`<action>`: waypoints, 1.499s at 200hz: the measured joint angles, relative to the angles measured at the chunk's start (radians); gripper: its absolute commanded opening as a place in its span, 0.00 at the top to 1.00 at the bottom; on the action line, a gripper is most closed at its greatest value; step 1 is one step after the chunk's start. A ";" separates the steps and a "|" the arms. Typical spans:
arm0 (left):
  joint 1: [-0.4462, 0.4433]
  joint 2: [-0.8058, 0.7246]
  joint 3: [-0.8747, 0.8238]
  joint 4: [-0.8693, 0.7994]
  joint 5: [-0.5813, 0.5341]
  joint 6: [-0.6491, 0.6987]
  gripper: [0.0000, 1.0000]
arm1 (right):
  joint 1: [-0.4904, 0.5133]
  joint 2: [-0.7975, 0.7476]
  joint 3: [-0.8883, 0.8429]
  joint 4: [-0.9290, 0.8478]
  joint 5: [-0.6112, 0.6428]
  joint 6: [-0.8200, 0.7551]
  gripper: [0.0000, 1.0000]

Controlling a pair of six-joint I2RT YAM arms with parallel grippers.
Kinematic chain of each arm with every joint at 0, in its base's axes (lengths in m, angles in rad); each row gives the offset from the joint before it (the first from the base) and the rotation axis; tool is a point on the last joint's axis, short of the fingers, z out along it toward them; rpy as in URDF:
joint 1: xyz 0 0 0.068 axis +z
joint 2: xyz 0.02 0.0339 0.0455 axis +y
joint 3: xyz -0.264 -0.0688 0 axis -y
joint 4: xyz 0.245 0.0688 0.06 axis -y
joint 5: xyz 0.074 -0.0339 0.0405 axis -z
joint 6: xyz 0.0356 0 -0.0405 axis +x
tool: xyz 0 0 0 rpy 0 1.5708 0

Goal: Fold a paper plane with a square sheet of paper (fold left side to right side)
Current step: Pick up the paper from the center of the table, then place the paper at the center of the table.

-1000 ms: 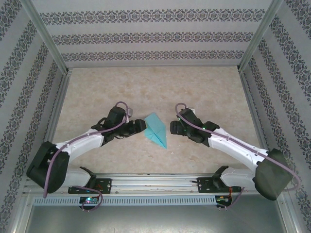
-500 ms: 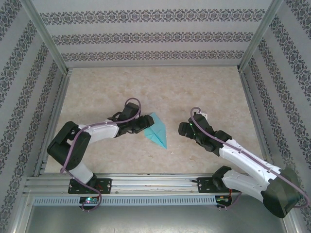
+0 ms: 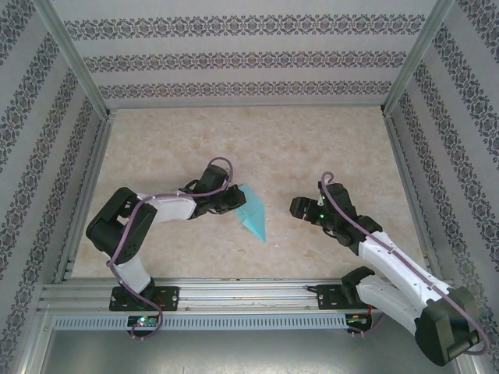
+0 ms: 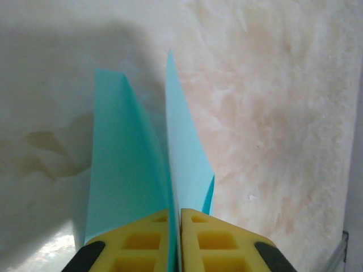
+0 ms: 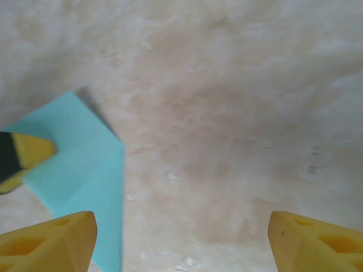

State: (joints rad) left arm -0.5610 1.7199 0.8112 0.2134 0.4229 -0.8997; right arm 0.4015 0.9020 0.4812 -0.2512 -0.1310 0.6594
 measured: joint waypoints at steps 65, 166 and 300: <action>0.060 -0.008 -0.096 0.163 0.293 0.140 0.97 | -0.093 0.264 -0.063 0.354 -0.499 -0.016 0.22; 0.115 0.162 -0.142 0.488 0.549 0.135 0.98 | -0.050 0.743 0.077 0.671 -0.698 -0.046 0.32; 0.138 0.219 -0.136 0.558 0.599 0.091 0.95 | -0.043 0.888 0.172 0.751 -0.798 -0.038 0.67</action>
State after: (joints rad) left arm -0.4232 1.9385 0.6754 0.7719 1.0218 -0.8089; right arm 0.3580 1.7905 0.6533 0.4995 -0.9287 0.6212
